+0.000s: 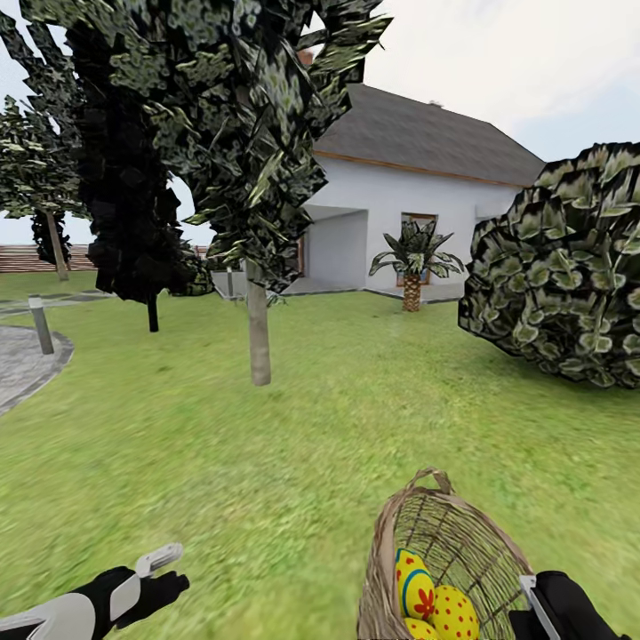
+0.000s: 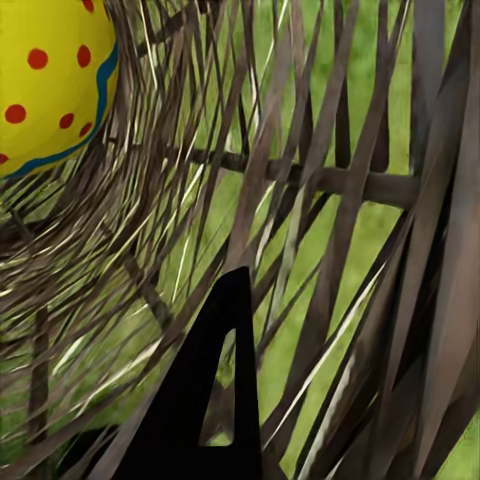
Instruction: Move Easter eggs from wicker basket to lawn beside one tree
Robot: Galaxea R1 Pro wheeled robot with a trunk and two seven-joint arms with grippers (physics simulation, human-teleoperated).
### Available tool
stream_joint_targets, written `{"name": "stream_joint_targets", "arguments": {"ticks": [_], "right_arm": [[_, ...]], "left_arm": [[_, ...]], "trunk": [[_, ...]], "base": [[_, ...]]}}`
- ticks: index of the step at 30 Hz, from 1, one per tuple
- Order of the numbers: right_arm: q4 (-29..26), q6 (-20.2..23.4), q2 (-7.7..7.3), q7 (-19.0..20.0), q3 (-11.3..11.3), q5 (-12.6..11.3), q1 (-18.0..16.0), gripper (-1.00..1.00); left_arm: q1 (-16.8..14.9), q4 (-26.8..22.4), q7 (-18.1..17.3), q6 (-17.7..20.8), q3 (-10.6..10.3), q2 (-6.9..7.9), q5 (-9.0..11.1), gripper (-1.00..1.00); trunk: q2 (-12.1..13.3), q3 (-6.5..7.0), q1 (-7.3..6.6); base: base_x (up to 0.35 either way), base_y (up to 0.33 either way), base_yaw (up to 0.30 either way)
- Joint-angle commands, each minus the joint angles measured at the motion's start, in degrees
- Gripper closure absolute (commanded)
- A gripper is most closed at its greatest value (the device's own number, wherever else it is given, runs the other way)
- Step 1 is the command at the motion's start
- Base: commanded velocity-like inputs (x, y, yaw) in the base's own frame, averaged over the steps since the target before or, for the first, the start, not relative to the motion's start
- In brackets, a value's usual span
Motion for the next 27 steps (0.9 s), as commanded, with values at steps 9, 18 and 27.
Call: {"name": "stream_joint_targets", "arguments": {"ticks": [9, 18, 27], "right_arm": [[-0.15, 0.21, -0.03, 0.35, -0.08, 0.04, -0.05, 1.0], [-0.07, 0.3, -0.05, 0.35, -0.08, 0.05, -0.05, 1.0], [-0.23, 0.24, -0.09, 0.35, -0.07, 0.14, -0.05, 1.0]], "left_arm": [[-0.08, 0.12, -0.11, 0.08, 0.44, -0.01, 0.14, -1.0], [-0.08, 0.12, -0.11, 0.08, 0.44, 0.03, 0.14, -1.0], [-0.08, 0.12, -0.11, 0.08, 0.44, 0.05, 0.14, -1.0]], "trunk": [[-0.03, -0.07, 0.02], [-0.03, -0.07, 0.02], [-0.03, -0.07, 0.02]], "base": [[0.325, -0.081, 0.09], [0.325, -0.076, 0.013], [0.326, -0.016, 0.07]]}}
